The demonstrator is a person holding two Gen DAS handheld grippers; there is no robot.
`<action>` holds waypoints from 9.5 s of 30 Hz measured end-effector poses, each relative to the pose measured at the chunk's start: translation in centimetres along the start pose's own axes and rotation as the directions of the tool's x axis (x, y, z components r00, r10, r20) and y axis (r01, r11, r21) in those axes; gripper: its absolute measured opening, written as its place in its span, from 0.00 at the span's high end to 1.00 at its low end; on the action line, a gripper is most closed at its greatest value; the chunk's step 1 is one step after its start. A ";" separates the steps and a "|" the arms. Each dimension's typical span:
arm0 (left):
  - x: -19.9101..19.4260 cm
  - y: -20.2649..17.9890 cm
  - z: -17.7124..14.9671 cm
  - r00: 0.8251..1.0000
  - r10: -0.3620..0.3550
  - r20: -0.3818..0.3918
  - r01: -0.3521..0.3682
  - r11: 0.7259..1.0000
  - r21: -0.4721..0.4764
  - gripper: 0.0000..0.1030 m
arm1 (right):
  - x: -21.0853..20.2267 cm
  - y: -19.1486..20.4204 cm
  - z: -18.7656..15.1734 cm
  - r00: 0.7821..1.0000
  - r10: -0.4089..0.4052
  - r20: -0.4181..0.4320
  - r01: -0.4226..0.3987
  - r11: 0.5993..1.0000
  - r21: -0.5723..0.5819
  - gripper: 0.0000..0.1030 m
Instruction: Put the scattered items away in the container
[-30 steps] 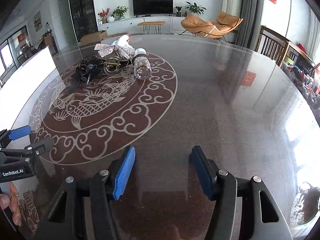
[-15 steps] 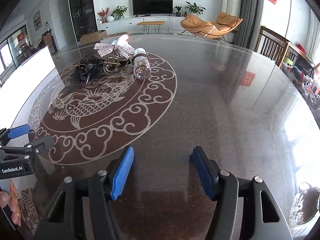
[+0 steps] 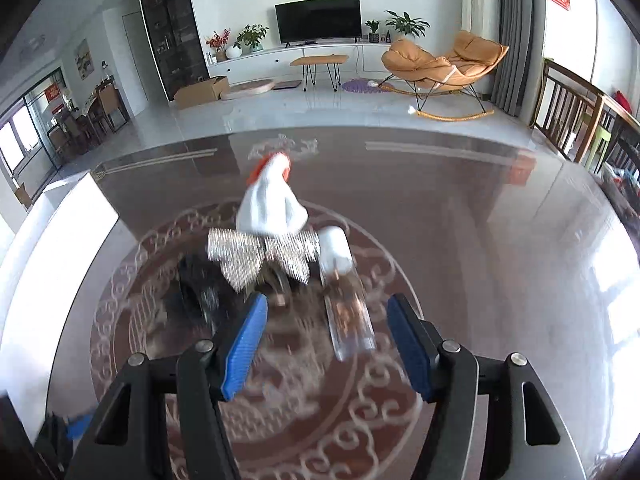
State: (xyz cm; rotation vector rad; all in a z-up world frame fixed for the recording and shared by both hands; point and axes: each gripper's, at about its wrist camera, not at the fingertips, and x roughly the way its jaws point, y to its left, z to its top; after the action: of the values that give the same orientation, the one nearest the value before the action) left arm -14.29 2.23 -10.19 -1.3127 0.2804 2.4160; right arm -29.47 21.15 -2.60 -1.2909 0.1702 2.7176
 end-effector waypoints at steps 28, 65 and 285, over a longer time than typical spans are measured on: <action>-0.1 0.1 0.1 1.000 0.008 0.001 -0.008 1.000 -0.011 0.00 | -7.9 -6.7 -15.0 0.959 0.208 -0.190 -0.197 0.977 0.078 0.38; 0.6 1.2 2.1 0.992 -0.026 -0.126 0.035 0.997 0.071 0.00 | -8.2 -10.1 -18.9 0.999 0.029 0.013 -0.030 0.997 0.073 0.37; 2.6 1.6 1.1 0.997 0.083 0.006 -0.081 0.989 -0.122 0.00 | -6.5 -1.9 -17.1 1.000 -0.013 -0.020 0.012 0.997 -0.079 0.41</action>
State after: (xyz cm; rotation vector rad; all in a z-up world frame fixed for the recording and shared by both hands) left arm -17.06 1.77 -11.74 -1.3644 0.1897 2.5439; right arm -12.06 19.91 -8.39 -1.3360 0.0570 2.7271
